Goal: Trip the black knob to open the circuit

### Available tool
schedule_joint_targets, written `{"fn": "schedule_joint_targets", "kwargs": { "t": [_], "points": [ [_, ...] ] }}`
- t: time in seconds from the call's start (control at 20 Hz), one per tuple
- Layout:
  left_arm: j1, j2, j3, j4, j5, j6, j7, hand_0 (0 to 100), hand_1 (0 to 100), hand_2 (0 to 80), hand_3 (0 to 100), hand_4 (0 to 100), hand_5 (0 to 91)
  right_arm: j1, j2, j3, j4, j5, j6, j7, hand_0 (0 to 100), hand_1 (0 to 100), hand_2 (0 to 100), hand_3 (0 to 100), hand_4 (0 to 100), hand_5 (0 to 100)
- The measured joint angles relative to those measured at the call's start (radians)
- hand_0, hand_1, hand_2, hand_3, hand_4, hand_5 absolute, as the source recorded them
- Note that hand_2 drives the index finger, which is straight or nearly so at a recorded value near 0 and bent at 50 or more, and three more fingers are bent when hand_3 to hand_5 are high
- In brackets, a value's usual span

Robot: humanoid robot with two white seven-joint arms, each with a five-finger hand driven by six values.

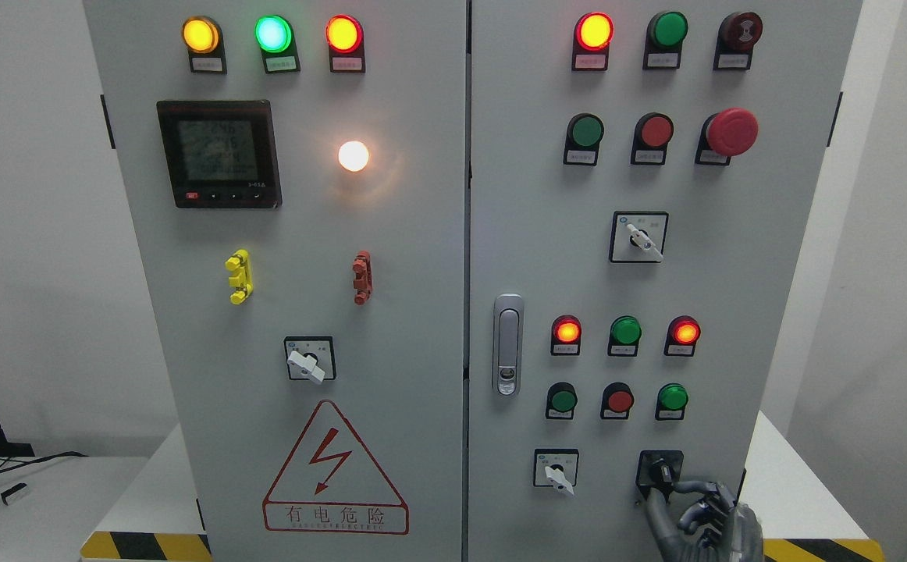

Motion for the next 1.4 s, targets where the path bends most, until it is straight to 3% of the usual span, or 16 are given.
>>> {"fn": "schedule_joint_targets", "kwargs": {
  "t": [1.4],
  "points": [
    [0.0,0.0,0.0,0.0,0.0,0.0,0.0,12,39,0.0,0,0,0.0,-0.006,0.0,0.025,0.008,0.002,0.001,-0.01,27,80,59,95,92,99]
  ]
}}
